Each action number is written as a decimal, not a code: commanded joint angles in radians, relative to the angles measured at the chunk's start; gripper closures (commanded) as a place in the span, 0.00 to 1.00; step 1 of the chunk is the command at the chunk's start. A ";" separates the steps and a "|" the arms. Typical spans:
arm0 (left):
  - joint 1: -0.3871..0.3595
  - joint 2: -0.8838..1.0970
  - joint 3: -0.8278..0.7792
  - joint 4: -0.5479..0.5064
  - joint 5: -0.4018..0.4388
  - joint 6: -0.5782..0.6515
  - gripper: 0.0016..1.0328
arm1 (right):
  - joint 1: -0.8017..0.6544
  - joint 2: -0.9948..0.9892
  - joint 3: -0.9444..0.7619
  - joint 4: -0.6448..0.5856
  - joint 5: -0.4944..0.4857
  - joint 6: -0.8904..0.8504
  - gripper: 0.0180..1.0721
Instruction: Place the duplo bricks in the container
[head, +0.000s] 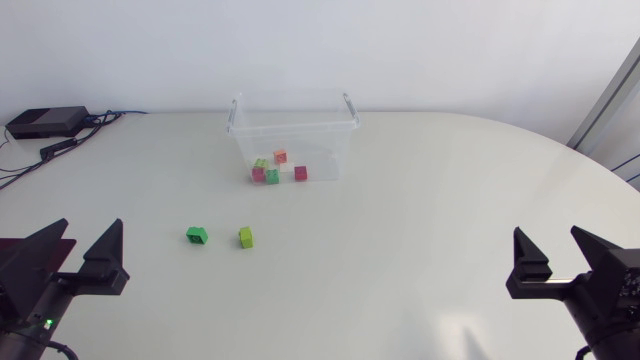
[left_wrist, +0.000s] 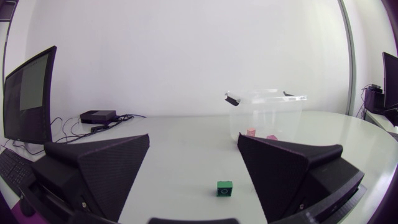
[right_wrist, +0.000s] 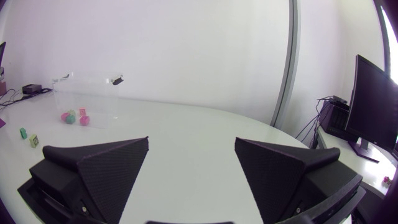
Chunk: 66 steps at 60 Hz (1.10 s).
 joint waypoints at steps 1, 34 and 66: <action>-0.005 -0.012 -0.019 0.005 -0.003 -0.012 0.04 | -0.006 -0.005 -0.006 -0.027 0.008 0.022 0.05; 0.015 -0.014 0.078 0.002 -0.003 -0.023 0.04 | -0.006 -0.005 -0.006 -0.027 0.008 0.022 0.05; -0.003 0.594 0.642 -0.172 -0.004 -0.123 0.04 | -0.006 -0.005 -0.006 -0.027 0.008 0.022 0.05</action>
